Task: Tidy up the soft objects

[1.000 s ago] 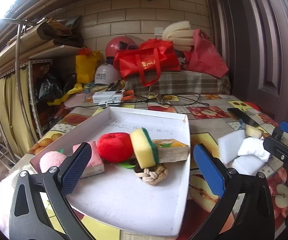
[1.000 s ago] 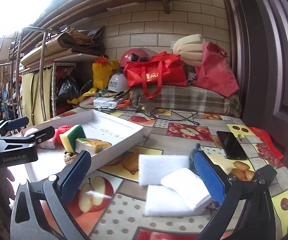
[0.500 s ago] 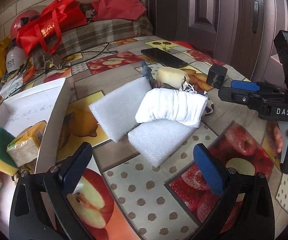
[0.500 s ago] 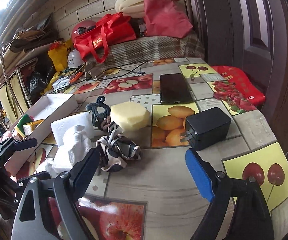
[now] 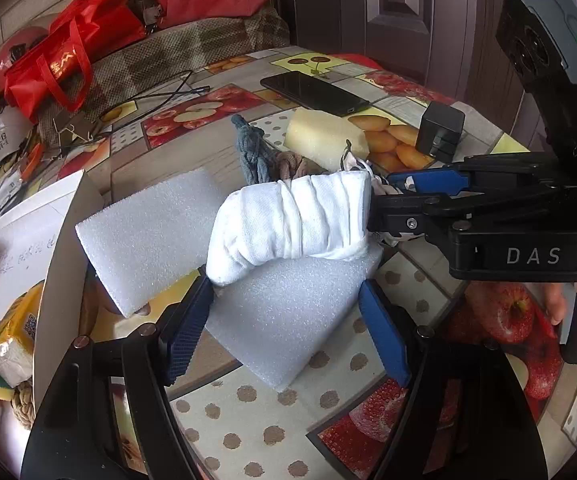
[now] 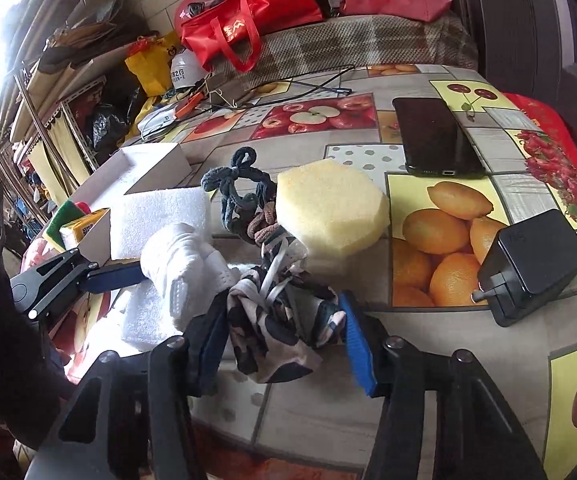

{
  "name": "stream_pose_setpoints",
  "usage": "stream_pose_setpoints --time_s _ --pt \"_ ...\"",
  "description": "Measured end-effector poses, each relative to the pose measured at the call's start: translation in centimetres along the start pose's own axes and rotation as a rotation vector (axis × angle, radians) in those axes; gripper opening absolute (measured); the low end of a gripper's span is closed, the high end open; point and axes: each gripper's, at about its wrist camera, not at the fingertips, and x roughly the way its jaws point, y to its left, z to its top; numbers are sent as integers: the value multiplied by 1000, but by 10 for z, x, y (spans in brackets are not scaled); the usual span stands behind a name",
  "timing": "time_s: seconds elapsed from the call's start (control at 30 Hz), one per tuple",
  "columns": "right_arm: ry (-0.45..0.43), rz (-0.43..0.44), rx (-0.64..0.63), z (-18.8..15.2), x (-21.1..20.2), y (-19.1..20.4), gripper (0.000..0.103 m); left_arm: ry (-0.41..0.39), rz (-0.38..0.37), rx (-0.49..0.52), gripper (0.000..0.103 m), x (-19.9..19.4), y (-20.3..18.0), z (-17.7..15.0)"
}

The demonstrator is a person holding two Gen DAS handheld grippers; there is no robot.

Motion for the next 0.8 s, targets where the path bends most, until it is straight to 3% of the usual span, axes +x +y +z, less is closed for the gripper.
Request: stream_pose_setpoints --time_s 0.07,0.33,0.43,0.53,0.57,0.63,0.7,0.8 --pt "-18 -28 14 0 -3 -2 39 -8 -7 -16 67 -3 3 -1" --pt "-161 -109 56 -2 -31 -8 38 -79 -13 -32 63 -23 2 -10" --pt "-215 -146 61 -3 -40 -8 38 -61 -96 -137 63 -23 15 -15" --pt "-250 -142 90 -4 -47 -15 38 -111 -97 -204 62 -33 25 -18" --pt "-265 -139 96 -5 -50 -16 38 -142 -90 -208 59 -39 24 -19" --pt "-291 -142 100 -6 -54 -15 38 -192 -57 -191 28 -50 19 -20" --pt "-292 -142 95 -7 -54 -13 38 -209 -19 -164 28 -55 12 -20" --pt "-289 -148 83 -6 -53 -11 38 -164 -3 -147 32 -48 10 -19"
